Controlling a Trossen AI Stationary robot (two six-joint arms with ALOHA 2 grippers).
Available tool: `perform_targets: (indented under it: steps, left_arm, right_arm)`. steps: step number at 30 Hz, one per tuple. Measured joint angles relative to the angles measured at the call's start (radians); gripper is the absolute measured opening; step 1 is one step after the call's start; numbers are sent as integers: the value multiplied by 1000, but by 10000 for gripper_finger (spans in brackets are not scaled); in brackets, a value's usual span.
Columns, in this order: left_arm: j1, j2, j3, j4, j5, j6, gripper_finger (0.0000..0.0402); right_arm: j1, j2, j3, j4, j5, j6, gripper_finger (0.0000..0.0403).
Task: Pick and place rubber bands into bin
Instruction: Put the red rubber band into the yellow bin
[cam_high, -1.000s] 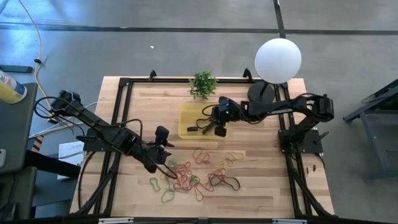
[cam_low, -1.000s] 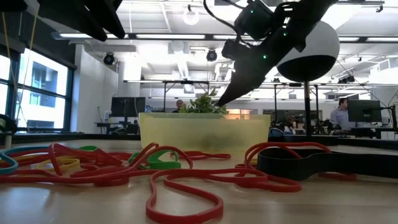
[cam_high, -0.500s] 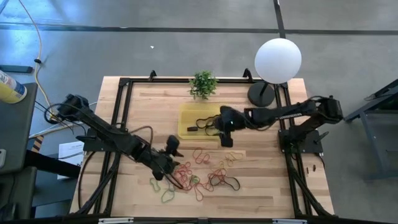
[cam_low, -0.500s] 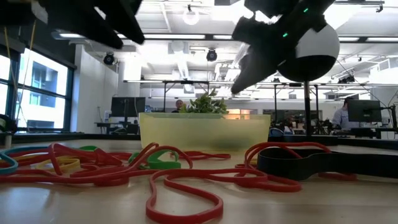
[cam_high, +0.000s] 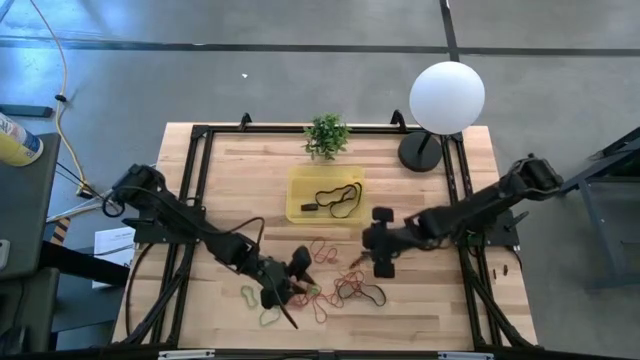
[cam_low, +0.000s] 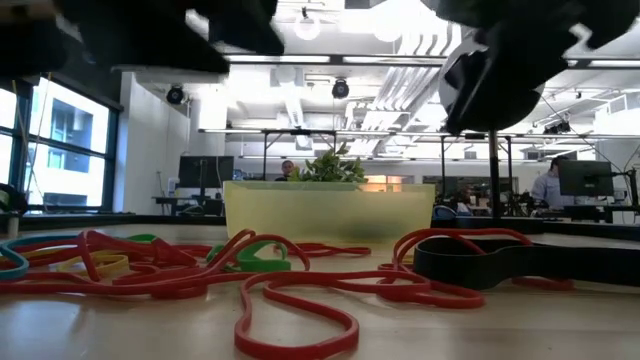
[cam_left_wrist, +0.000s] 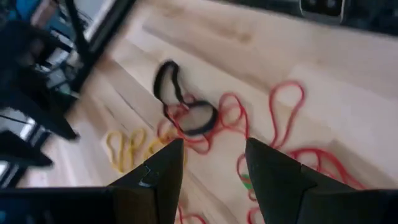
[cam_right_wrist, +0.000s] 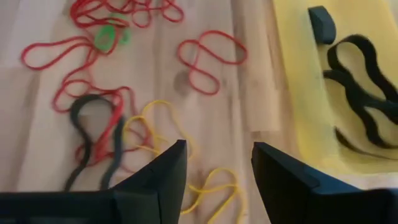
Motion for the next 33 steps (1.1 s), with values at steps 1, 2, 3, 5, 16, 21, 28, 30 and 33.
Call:
perform_targets:
  steps: [1,2,3,5,16,21,28,30,33]
  left_arm:
    - [1,7,0,-9,-1,2,161]
    - [0,12,-1,-23,-6,1,161]
    - [0,14,-1,-39,-17,-4,161]
    - [0,15,-1,-94,-52,-16,161]
    - [123,44,-1,-207,-166,-147,161]
    - [204,94,3,-158,5,-85,161]
    - [259,161,39,-165,59,-86,161]
    - [273,185,53,-166,86,-86,161]
    - [287,218,71,-168,125,-87,161]
  right_arm:
    - [22,0,0,4,19,21,166]
    - [45,1,0,9,39,34,163]
    - [64,1,0,14,59,44,160]
    - [94,1,0,33,92,51,155]
    - [128,2,0,78,183,52,140]
    - [131,2,0,82,183,59,139]
    - [145,2,0,87,198,59,140]
    - [145,2,0,89,200,57,140]
    - [144,2,0,88,201,57,140]
